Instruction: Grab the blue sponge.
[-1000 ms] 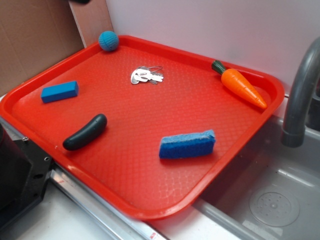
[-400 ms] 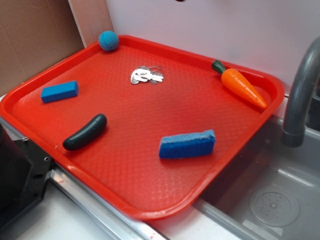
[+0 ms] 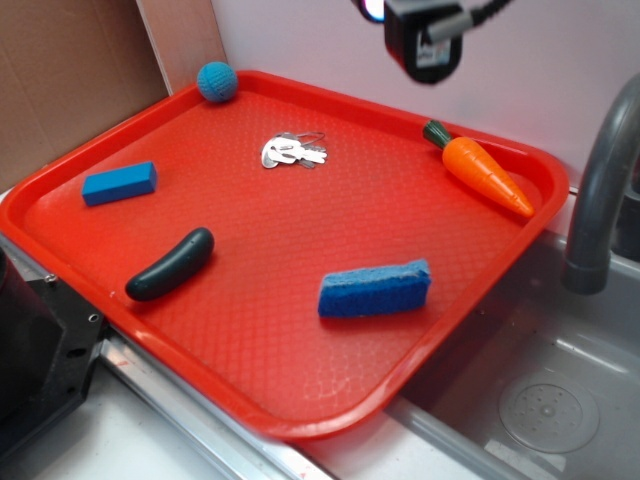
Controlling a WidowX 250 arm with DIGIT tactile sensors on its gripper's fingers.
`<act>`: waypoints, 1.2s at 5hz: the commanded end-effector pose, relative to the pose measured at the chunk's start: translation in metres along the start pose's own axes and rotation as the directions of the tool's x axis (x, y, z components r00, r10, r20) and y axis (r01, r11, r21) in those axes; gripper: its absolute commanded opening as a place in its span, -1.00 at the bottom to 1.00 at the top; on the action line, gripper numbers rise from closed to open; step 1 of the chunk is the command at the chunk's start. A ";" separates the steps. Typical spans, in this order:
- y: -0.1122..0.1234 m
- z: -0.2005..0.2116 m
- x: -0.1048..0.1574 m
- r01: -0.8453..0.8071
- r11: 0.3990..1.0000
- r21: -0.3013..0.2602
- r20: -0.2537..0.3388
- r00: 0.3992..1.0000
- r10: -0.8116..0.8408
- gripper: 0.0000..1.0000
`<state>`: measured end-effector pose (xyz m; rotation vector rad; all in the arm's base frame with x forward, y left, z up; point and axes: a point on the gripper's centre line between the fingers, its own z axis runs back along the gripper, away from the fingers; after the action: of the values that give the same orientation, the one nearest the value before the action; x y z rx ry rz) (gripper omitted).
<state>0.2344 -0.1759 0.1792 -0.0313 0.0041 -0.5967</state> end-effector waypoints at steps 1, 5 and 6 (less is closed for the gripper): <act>-0.010 0.004 -0.015 0.004 1.000 0.004 0.050 0.999 -0.004 1.00; 0.010 -0.045 -0.006 0.058 0.996 0.065 -0.047 0.997 -0.055 1.00; -0.005 -0.099 -0.009 0.112 0.994 -0.012 -0.202 0.973 -0.112 1.00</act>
<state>0.2303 -0.1692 0.0650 0.0433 0.2510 -0.6904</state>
